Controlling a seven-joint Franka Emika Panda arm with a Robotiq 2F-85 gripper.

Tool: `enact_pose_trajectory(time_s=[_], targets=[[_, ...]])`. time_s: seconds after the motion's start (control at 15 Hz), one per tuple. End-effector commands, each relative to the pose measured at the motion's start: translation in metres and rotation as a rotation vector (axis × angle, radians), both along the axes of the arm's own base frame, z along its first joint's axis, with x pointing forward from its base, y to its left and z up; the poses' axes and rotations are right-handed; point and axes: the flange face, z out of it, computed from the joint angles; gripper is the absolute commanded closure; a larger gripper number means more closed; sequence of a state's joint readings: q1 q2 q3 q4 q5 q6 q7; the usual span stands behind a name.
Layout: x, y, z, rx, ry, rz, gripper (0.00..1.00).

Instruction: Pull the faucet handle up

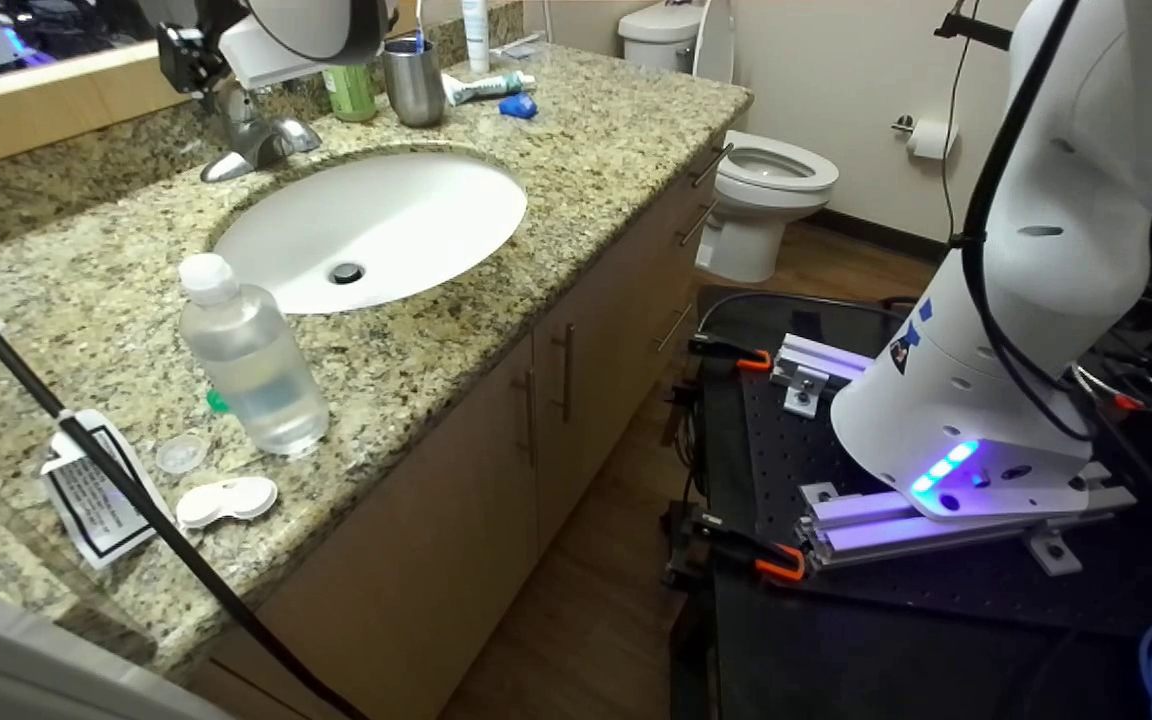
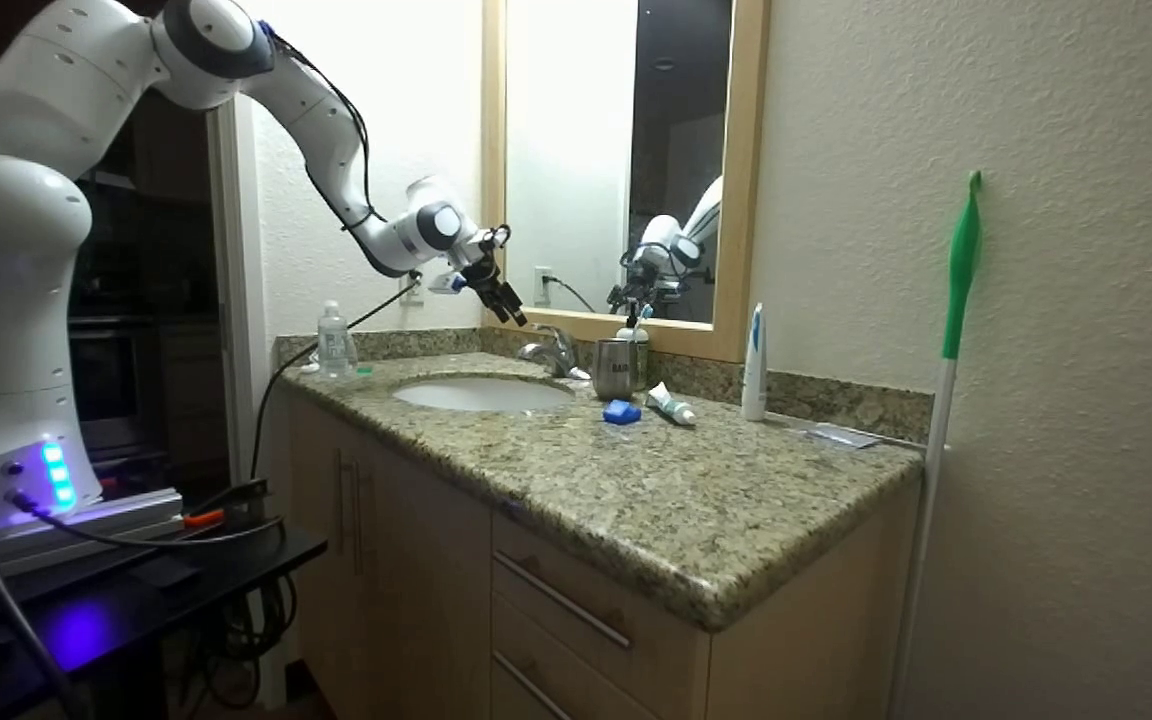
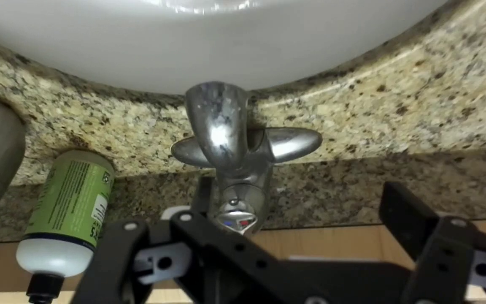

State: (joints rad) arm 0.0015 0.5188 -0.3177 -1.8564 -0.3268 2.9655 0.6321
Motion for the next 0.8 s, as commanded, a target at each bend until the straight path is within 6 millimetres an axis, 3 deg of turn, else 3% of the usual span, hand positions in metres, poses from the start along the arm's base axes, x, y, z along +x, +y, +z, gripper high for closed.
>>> enact_pose_trajectory(time_s=[0.0,0.07,0.13,0.33,0.4,0.6,0.73], targets=[[0.035,-0.031,-0.03,-0.044,-0.139,-0.064,0.0],[0.042,-0.038,-0.037,-0.059,-0.157,-0.084,0.0],[0.02,-0.029,-0.027,-0.024,-0.103,-0.065,0.0],[0.035,-0.041,-0.043,-0.051,-0.134,-0.083,0.0],[0.035,-0.035,-0.041,-0.037,-0.112,-0.075,0.23],[0.039,-0.016,-0.041,-0.009,-0.087,-0.083,0.42],[0.04,-0.017,-0.034,-0.014,-0.081,-0.095,0.55]])
